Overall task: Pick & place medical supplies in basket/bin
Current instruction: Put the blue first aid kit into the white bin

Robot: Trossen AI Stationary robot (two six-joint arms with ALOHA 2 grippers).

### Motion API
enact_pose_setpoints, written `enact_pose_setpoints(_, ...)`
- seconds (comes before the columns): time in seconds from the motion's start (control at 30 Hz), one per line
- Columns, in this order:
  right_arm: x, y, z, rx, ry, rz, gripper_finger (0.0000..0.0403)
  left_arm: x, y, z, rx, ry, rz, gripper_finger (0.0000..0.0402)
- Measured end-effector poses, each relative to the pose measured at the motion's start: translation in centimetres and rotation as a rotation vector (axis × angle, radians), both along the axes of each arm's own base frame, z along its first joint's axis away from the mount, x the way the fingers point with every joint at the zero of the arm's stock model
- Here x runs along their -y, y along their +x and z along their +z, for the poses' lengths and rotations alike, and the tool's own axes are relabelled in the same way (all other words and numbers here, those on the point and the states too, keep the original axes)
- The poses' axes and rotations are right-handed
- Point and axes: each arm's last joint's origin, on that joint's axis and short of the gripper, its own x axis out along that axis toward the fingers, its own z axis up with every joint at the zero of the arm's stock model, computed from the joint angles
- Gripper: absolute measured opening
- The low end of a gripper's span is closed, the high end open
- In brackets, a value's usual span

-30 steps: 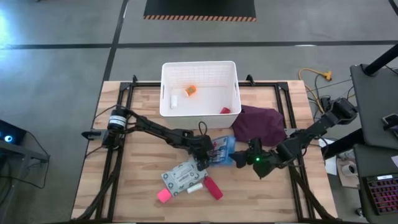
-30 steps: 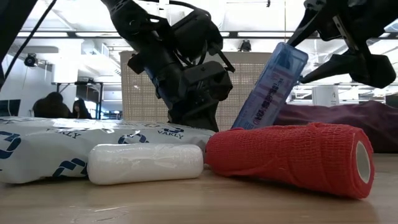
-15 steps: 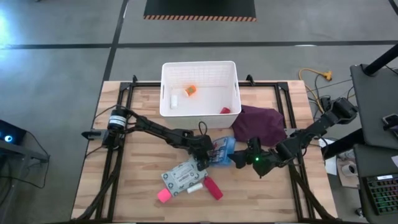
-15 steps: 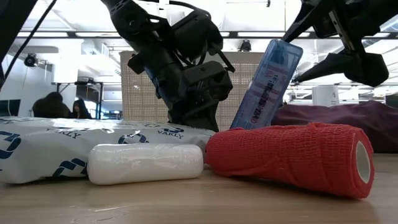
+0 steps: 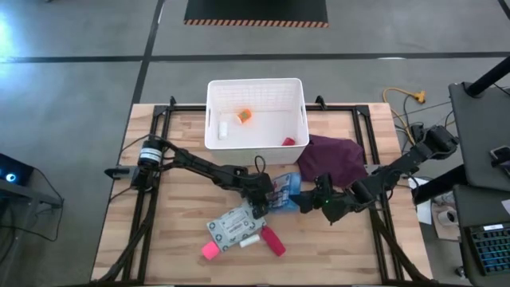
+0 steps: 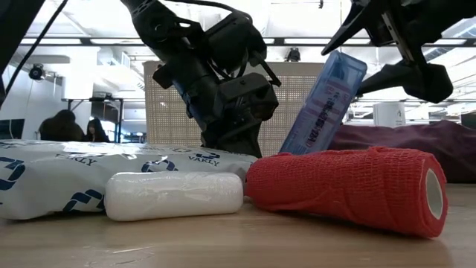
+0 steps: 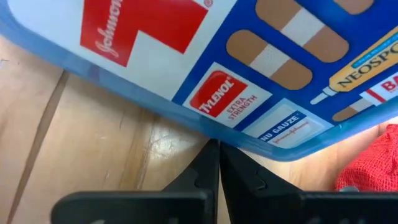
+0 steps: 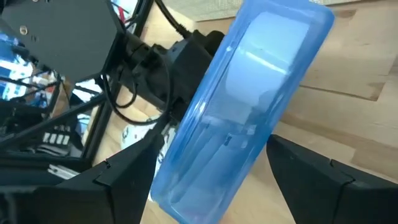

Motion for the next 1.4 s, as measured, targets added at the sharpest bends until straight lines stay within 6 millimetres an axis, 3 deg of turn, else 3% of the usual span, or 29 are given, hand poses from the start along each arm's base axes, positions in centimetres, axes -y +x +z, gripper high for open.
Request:
enact_pose_setpoints(0.3,0.9,0.5,-0.1,-0.017,0.117,-0.019,0.0299,0.0,0.0,0.0,0.001,0.0,0.0,0.0)
enact_pose_setpoints(0.73,2.4,1.2,-1.3,-0.13,0.185,-0.026,0.0273,0.1,0.2,0.1,0.021,-0.015,0.016,0.0)
enact_pose_setpoints(1.13,2.3,1.4,-2.0,-0.185,0.191,0.024,0.0207,0.4,0.3,1.8,0.104,0.044,0.058,0.0)
enact_pose_setpoints(1.4,1.3,1.7,-0.7,-0.157,0.158,0.095,0.0177,3.3,-1.2,4.3,0.154,0.15,0.074,0.0)
